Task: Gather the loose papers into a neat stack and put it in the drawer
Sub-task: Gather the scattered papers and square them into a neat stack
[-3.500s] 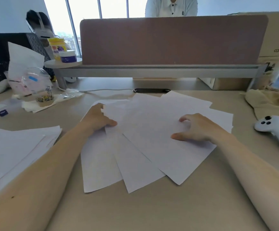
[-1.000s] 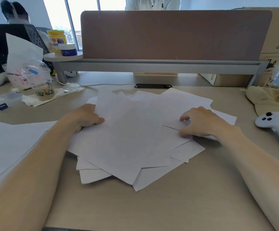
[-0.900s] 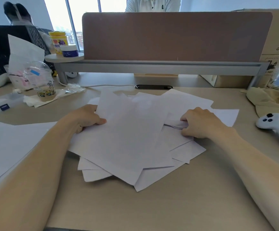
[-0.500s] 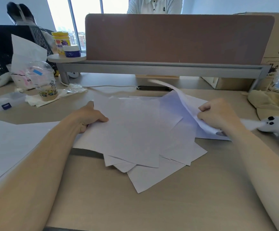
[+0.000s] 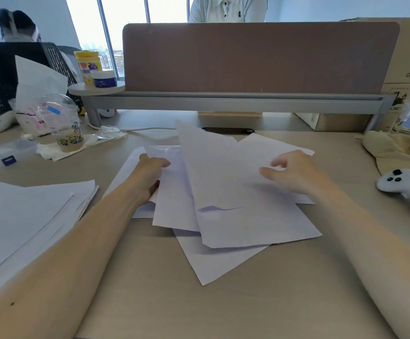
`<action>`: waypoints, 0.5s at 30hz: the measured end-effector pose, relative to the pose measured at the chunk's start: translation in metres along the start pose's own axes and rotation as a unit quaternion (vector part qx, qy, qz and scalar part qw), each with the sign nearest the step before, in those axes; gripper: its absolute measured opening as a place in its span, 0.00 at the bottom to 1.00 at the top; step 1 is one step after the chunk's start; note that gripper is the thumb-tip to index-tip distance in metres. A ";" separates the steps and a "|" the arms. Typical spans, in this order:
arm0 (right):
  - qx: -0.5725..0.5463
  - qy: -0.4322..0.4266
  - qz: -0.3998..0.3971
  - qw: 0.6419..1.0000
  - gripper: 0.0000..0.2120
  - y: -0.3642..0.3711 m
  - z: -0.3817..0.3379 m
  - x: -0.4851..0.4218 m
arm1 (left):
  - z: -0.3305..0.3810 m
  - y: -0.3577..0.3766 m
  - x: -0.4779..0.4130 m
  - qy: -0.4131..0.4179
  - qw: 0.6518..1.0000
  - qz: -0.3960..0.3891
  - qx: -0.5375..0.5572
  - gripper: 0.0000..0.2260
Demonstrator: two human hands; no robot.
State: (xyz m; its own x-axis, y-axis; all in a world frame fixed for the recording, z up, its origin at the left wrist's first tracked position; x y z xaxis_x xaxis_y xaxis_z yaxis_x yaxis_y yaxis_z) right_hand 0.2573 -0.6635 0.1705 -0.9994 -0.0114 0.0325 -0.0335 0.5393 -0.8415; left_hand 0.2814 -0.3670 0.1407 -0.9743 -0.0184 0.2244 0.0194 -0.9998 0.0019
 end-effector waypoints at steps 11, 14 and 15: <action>-0.163 0.080 -0.076 0.980 0.32 0.011 0.018 -0.011 | -0.010 0.019 0.000 0.049 0.990 -0.091 -0.095 0.17; -0.180 0.096 -0.066 0.977 0.28 0.011 0.018 -0.010 | -0.010 0.021 0.001 0.033 0.991 -0.118 -0.046 0.13; -0.202 0.097 -0.083 0.971 0.24 0.014 0.017 -0.008 | -0.010 0.023 0.003 0.029 0.990 -0.129 -0.038 0.13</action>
State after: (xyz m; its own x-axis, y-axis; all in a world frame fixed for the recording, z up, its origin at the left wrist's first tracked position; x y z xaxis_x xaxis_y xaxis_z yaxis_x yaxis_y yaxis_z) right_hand 0.2646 -0.6696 0.1492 -0.9587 0.0113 0.2843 -0.1493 0.8306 -0.5365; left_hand 0.2769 -0.3903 0.1318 -0.9556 0.2404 0.1703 -0.2475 -0.9687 -0.0215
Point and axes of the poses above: each hand's wrist, its own x-axis away from the middle knuckle, its own y-axis out of the palm, z = x × y, the point moved 2 cm from there along -x, towards the middle knuckle, and after that the axes turned 11 degrees about -z, right-handed, at the moved point
